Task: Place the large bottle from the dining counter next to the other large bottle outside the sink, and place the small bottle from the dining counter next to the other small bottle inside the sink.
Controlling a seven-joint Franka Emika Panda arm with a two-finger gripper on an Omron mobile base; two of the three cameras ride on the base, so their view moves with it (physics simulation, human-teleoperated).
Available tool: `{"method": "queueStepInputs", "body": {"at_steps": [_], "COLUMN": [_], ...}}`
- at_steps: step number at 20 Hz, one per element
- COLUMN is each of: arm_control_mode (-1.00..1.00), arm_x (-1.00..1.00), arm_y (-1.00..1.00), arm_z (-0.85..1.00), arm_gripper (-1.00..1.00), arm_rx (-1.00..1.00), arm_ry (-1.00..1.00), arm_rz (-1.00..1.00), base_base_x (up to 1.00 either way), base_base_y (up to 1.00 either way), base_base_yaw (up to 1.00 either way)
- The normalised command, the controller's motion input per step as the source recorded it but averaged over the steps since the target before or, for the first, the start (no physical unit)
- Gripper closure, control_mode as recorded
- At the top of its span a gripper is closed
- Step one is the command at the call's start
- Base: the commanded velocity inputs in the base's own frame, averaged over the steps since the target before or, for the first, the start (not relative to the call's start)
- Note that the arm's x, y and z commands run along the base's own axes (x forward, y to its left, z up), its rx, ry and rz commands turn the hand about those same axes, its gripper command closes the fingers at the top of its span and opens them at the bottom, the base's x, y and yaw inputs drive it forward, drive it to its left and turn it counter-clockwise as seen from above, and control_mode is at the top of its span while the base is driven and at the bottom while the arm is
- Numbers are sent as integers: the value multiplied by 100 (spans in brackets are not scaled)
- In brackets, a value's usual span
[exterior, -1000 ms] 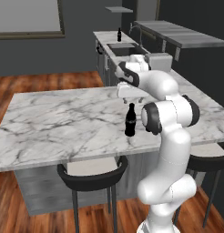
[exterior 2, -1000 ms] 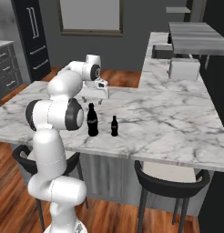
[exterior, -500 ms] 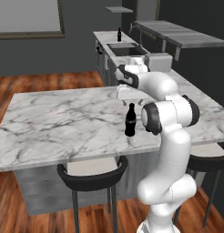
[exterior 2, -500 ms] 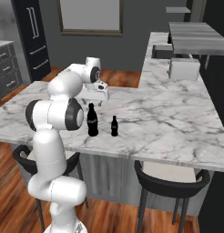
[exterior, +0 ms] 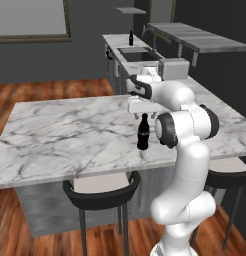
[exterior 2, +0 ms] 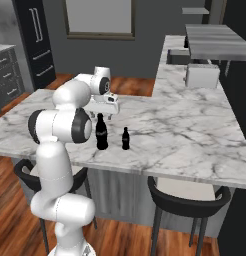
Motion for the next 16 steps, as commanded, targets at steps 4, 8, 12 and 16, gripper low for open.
{"method": "queueStepInputs", "body": {"at_steps": [4,8,12,16], "arm_control_mode": [-100,-100,-100,-100], "arm_x": [0,0,0,0], "arm_y": [0,0,0,0], "arm_z": [-2,-1,0,0], "arm_gripper": [-100,-100,-100,100], "arm_rx": [0,0,0,0], "arm_ry": [0,0,0,0], "arm_rz": [0,0,0,0], "base_base_x": [0,0,0,0], "base_base_y": [0,0,0,0], "base_base_yaw": [0,0,0,0]}}
